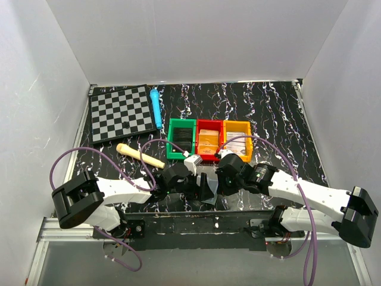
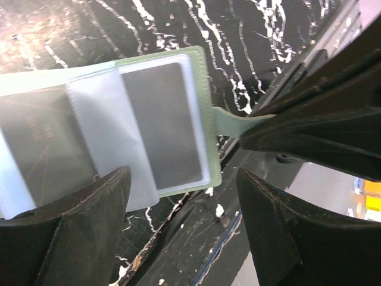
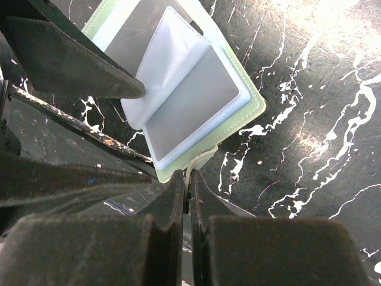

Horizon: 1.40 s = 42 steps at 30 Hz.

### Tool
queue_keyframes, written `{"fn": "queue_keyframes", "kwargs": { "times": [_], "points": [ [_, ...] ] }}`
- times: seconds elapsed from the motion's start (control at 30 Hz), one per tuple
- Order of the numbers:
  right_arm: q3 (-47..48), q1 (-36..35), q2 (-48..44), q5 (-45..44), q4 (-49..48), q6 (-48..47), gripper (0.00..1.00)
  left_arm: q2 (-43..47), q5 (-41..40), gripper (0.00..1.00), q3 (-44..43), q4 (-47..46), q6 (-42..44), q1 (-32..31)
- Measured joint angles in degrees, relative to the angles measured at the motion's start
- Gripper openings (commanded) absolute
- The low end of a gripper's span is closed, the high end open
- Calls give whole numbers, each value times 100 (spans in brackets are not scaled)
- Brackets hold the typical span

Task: Take the credit cards out of the card holder
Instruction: Remove the credit card from the card holder.

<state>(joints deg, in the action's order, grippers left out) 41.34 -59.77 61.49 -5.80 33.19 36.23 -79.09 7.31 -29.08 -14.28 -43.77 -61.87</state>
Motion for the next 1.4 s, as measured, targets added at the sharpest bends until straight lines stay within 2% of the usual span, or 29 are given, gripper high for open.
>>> {"fn": "queue_keyframes", "kwargs": {
  "times": [0.27, 0.3, 0.33, 0.43, 0.5, 0.57, 0.83, 1.03, 1.23, 1.4],
  "points": [
    [-94, 0, -7, -48, 2, 127, 3, -260, 544, 71, -131, -382, 221, 0],
    [-144, 0, -20, -52, 2, 142, 6, -332, 590, 71, -170, -409, 236, 0],
    [-190, 0, -44, -66, 2, 160, 11, -398, 638, 71, -195, -437, 251, 0],
    [-334, 2, -190, -129, 59, 271, 40, -553, 772, 71, -240, -494, 286, 0],
    [-376, 0, -328, -188, 129, 343, 51, -667, 850, 70, -282, -546, 291, 0],
    [-376, 2, -487, -280, 179, 435, 57, -752, 907, 70, -295, -588, 293, 0],
    [-376, 258, -1241, -509, 299, 632, 61, -782, 1167, 70, -295, -800, 385, 0],
    [-376, 859, -1078, -227, 201, 673, 61, -800, 1438, 70, -332, -951, 544, -26],
    [-374, 1110, -804, 94, 66, 625, 61, -837, 1510, 70, -396, -975, 632, -52],
    [-374, 1128, -645, 369, -48, 551, 59, -26, 1056, 72, -155, -686, 610, -52]
  ]
}}
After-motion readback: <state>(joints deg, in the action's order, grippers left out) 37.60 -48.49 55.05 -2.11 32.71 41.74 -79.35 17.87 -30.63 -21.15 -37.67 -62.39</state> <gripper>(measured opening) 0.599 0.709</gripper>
